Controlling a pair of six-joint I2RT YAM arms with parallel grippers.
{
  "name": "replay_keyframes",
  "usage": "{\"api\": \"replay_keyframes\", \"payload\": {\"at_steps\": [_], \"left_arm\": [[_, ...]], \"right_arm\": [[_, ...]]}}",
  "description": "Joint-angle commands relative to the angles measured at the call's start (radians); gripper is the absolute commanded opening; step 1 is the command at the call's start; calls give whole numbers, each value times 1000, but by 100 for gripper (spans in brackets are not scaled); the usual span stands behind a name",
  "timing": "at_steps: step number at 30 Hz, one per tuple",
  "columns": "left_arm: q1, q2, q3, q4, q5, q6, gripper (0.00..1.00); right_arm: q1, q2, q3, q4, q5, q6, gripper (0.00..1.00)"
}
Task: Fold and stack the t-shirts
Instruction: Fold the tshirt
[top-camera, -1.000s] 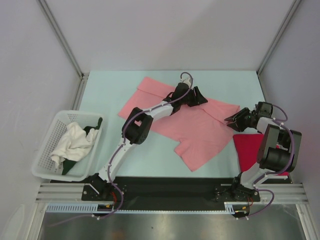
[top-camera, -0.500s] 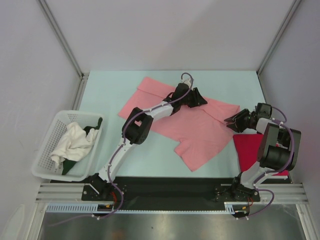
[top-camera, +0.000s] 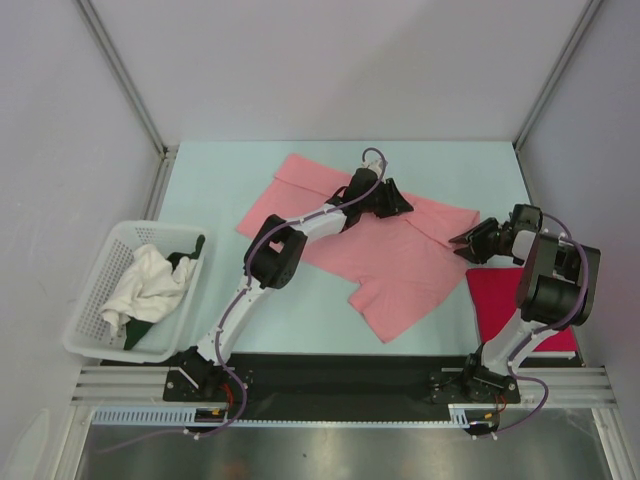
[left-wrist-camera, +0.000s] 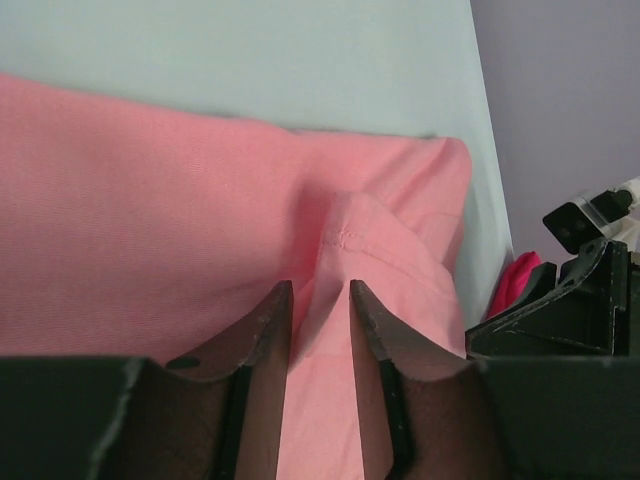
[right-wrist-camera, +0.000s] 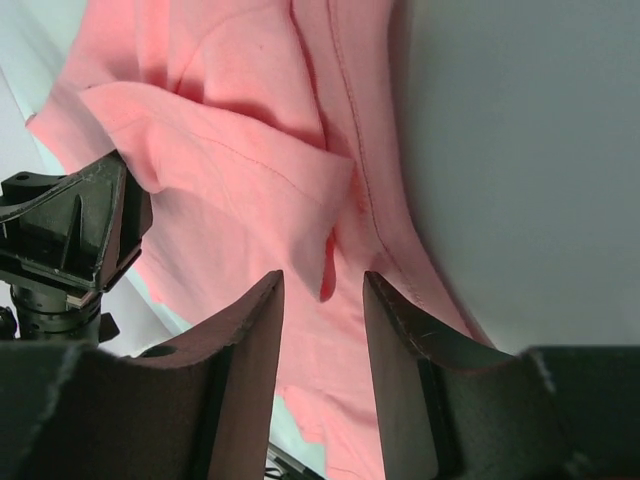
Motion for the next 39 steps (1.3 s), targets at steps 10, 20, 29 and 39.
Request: {"api": "replay_keyframes", "payload": {"at_steps": [10,20,29,39], "left_arm": [[-4,3,41,35,32,-22,24],[8,-5,41,30,49,-28,13],[26,-24,24,1,69,-34,0],[45,-36,35,-13,80,-31,0]], "right_arm": [[1,42,76,31,-28,-25,36],[24,79,91,43,-41,-21,31],[47,4,172,-122,-5,-54,0],[52,-37,220,-285,5,-113,0]]}}
